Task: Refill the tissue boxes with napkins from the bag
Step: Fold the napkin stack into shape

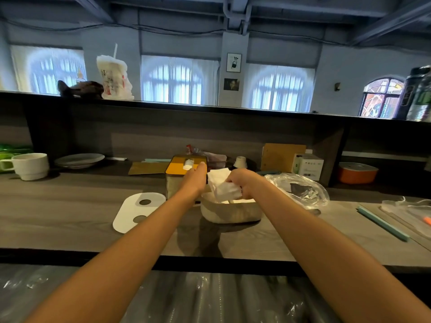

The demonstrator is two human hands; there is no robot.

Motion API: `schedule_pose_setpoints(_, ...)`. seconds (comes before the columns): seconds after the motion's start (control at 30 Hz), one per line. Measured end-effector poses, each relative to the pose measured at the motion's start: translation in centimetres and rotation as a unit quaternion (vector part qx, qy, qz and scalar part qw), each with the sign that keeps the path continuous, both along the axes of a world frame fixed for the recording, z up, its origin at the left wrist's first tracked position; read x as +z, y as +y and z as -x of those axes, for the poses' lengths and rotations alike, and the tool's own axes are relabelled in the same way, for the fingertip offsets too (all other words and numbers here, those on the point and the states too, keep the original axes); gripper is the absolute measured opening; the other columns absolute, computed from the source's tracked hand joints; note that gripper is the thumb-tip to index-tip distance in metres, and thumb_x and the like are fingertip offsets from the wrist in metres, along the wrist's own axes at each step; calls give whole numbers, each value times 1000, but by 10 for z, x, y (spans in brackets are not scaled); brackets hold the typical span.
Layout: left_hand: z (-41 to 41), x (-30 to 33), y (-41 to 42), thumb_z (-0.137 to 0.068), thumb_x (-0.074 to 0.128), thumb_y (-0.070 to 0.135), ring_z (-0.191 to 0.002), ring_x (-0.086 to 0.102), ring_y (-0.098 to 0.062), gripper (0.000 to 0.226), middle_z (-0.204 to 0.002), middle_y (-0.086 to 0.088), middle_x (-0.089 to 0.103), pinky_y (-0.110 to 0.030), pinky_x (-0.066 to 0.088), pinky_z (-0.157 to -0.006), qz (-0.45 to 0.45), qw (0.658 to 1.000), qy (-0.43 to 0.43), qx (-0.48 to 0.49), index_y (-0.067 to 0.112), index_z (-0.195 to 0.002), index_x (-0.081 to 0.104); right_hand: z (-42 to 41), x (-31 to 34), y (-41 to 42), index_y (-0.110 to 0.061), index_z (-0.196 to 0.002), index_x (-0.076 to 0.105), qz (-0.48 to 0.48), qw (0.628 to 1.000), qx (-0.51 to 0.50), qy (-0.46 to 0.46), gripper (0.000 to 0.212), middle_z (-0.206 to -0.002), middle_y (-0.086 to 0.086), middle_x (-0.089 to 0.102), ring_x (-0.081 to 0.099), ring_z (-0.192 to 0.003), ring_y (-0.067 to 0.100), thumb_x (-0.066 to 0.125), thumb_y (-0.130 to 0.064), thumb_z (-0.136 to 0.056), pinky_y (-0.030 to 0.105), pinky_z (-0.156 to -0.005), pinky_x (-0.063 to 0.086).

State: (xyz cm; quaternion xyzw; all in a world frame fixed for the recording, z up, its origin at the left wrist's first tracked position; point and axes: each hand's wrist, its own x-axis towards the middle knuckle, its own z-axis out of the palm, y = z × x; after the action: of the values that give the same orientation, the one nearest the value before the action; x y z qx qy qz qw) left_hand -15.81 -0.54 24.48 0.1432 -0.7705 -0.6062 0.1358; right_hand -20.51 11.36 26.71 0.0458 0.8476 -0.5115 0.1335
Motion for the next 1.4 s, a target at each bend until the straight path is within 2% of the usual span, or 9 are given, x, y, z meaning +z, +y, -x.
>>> schedule_pose_setpoints(0.13,2,-8,0,-106,24,47,-86,50,-18,56,-115,-6,53,-37,37,-86,-103,993,-46,-37,9,-143,43,2,-9,-10,-5,-133,53,-111,991,70,-14,37,-126,11,55,53,-118,28,57,-11,-97,37,-102,47)
schedule_pose_setpoints(0.3,7,-10,-4,-104,22,54,-138,39,-32,65,-154,-11,39,-48,34,-109,-72,994,-77,-29,13,-153,30,5,-22,-20,-6,-140,48,-340,920,164,107,47,-134,12,55,54,-120,28,59,-23,-98,35,-102,45)
schedule_pose_setpoints(0.43,10,-10,-9,-104,22,55,-137,40,-34,64,-153,-12,40,-52,35,-112,-63,995,-65,-29,15,-152,32,5,-12,-17,-4,-119,62,-371,891,126,228,29,-105,11,62,60,-91,25,61,-21,-95,29,-73,48)
schedule_pose_setpoints(0.53,14,-11,-14,-102,22,60,-124,49,-32,65,-139,-14,50,-53,41,-107,-66,996,-59,-19,14,-145,40,5,0,-18,-6,-116,61,-244,928,132,250,25,-105,11,64,60,-87,24,50,-21,-101,31,-68,51)
schedule_pose_setpoints(0.63,16,-11,-15,-102,21,62,-117,52,-31,66,-132,-14,54,-50,47,-100,-82,994,-66,-28,15,-144,41,-4,-4,-21,-10,-134,51,-69,980,182,47,38,-113,14,63,60,-94,24,42,-32,-104,35,-81,51)
schedule_pose_setpoints(0.9,12,-6,-8,-100,18,65,-132,46,-36,70,-147,-16,46,-54,41,-108,-57,994,-88,-32,17,-148,38,6,-17,-20,-16,-149,37,-93,967,237,-20,64,-141,16,50,51,-125,31,26,-58,-101,42,-102,40)
schedule_pose_setpoints(1.07,4,7,13,-104,15,58,-136,43,-30,66,-151,-13,43,-44,35,-109,7,1000,-24,-19,16,-150,38,2,-13,-7,-10,-142,42,75,980,184,3,61,-114,15,62,65,-89,24,28,-55,-103,32,-73,55)
schedule_pose_setpoints(1.23,1,18,58,-105,19,54,-112,58,-20,53,-121,-5,63,-38,43,-98,43,991,123,-38,21,-121,57,8,-4,32,-5,-113,62,289,951,66,87,53,-108,16,70,69,-96,29,37,-50,-102,38,-80,58)
schedule_pose_setpoints(1.4,4,22,117,-107,20,46,-103,48,-8,48,-120,1,56,-29,34,-89,56,980,170,-84,18,-133,51,19,-7,99,-6,-106,66,343,926,-26,159,46,-94,15,69,67,-84,26,35,-42,-105,35,-73,57)
